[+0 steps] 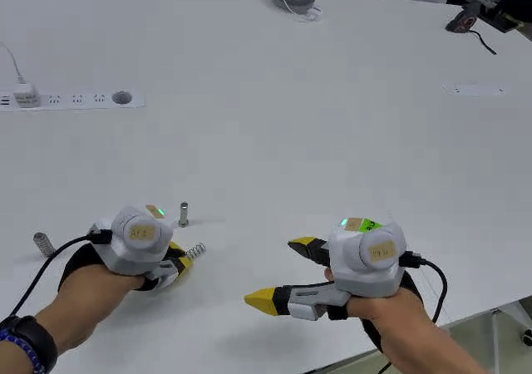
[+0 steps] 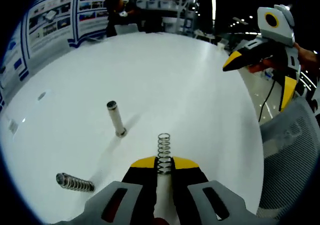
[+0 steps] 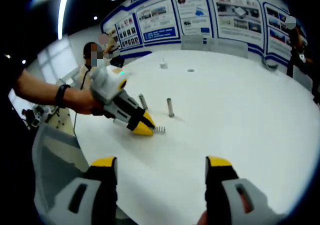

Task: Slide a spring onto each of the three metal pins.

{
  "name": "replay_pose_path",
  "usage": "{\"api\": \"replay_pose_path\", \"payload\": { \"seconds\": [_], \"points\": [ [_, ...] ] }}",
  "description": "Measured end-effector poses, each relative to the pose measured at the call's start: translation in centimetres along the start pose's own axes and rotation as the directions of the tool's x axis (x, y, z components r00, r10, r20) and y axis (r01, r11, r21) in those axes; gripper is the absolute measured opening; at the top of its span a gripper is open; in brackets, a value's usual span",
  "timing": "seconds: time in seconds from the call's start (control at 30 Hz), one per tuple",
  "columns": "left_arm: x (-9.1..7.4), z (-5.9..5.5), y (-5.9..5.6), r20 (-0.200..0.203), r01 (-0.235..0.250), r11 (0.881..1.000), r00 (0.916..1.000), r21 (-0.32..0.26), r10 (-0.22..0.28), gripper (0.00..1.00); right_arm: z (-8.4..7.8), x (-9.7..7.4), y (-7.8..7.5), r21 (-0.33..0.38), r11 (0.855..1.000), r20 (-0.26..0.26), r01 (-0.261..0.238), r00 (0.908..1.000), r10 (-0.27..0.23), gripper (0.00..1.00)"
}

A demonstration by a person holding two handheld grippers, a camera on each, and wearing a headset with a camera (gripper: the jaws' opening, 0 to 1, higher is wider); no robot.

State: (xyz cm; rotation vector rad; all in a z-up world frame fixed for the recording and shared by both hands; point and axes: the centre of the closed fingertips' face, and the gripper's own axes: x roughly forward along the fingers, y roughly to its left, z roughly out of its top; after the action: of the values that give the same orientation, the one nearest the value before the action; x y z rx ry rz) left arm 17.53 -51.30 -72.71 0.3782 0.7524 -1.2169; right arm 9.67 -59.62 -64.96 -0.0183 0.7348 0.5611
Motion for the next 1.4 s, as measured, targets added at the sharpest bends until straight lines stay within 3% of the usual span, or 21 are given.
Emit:
{"api": "replay_pose_path", "payload": {
  "seconds": [0.33,0.77,1.17,1.4],
  "points": [
    [-3.4,-0.6,-0.6,0.051,-0.023,0.997,0.9983,-0.074,0.027,0.10,0.5,0.4,1.3,-0.001,0.999,0.000,-0.034,0.9994,0.034,0.72],
    [-7.2,0.3,0.3,0.131,-0.059,0.990,0.9885,-0.129,0.076,0.10,2.4,2.1,3.1,-0.033,0.995,0.006,-0.090,0.9959,0.091,0.70],
    [-10.4,0.9,0.6,0.176,-0.079,0.987,0.9790,-0.142,0.103,0.10,5.3,3.6,4.9,-0.035,0.985,0.042,-0.166,0.9850,0.167,0.62],
    [-12.4,2.4,0.3,0.208,-0.078,0.991,0.9732,-0.108,0.099,0.10,7.3,4.0,6.0,-0.033,0.973,0.071,-0.230,0.9701,0.232,0.54]
  ]
}}
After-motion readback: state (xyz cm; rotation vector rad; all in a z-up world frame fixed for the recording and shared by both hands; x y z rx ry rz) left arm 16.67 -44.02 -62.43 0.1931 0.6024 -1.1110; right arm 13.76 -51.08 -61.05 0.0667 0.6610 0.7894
